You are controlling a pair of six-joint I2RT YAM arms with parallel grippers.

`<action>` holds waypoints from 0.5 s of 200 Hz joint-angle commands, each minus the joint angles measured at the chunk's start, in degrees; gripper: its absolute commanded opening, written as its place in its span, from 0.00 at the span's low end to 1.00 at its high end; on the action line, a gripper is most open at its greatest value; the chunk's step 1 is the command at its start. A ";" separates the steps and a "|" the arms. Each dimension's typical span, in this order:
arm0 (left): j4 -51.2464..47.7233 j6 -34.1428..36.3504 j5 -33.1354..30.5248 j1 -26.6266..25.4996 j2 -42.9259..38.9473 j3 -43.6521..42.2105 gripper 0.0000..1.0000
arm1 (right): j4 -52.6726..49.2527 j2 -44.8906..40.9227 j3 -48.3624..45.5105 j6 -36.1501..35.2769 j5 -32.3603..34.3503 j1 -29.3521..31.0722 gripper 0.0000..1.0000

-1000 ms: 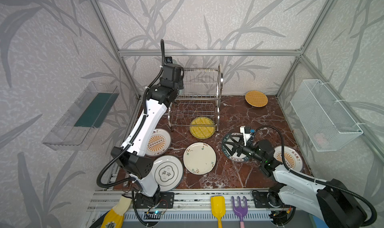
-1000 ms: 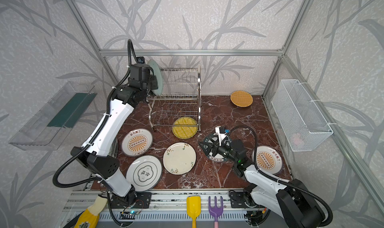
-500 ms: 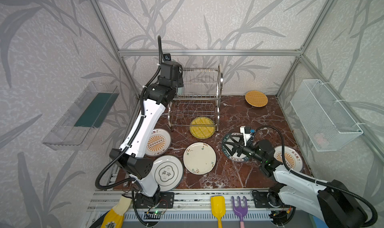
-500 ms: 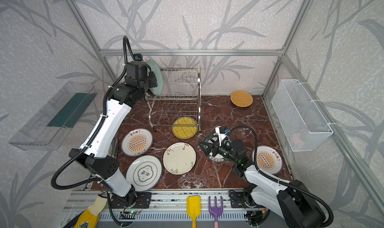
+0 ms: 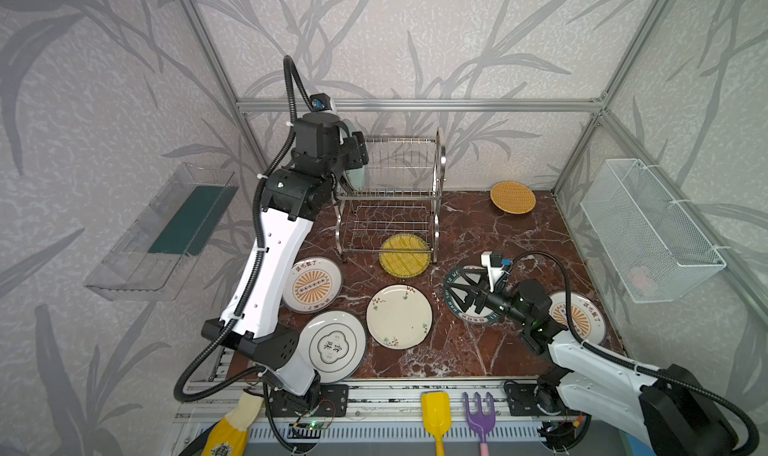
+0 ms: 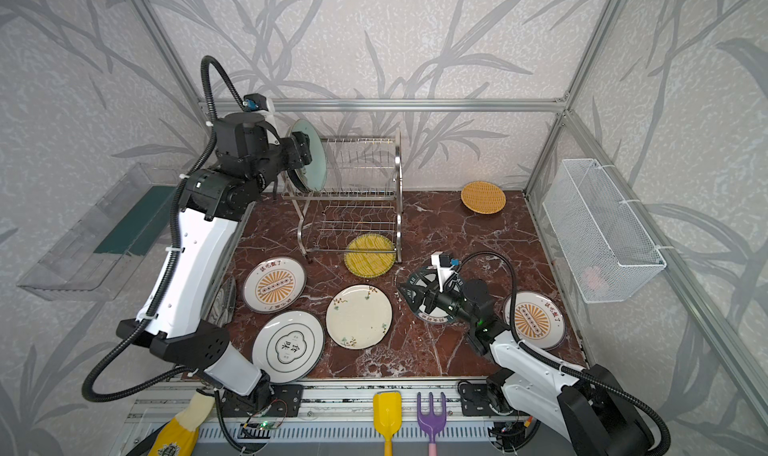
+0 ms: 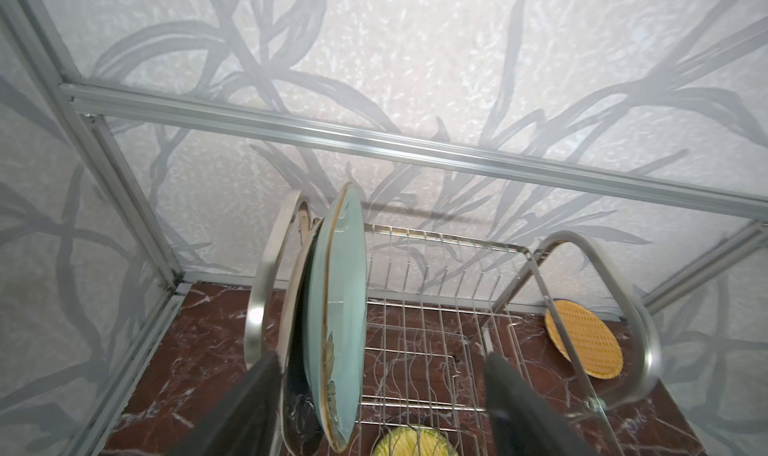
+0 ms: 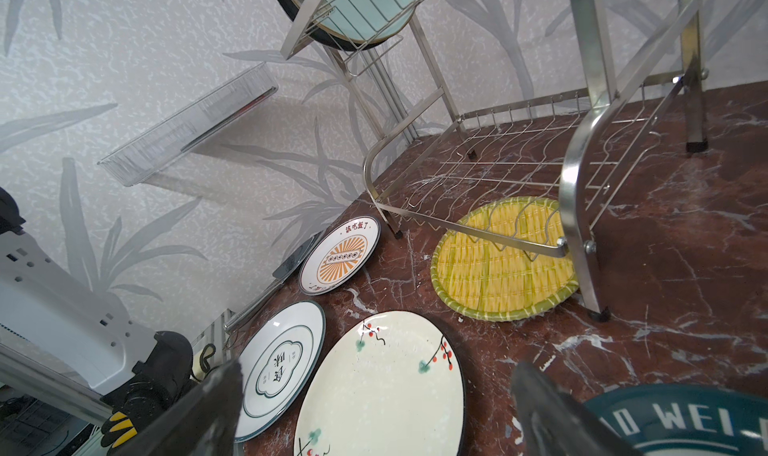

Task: Load the plates into the dish rack
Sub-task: 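Open the left gripper and draw it back from the rack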

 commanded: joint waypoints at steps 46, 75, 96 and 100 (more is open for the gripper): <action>9.41 -4.54 24.12 -0.10 -22.06 -23.28 0.99 | -0.89 -2.73 1.65 -1.26 0.96 0.26 0.99; 13.82 -6.33 32.84 -0.14 -33.03 -37.85 0.99 | -0.84 -2.73 1.74 -1.38 0.86 0.26 0.99; 18.41 -8.47 35.39 -0.12 -40.31 -49.19 0.99 | -5.03 -3.00 2.30 -1.15 4.39 0.32 0.99; 19.49 -8.55 36.27 -0.14 -41.46 -51.39 0.99 | -6.04 -3.02 2.62 -1.09 5.26 0.22 0.99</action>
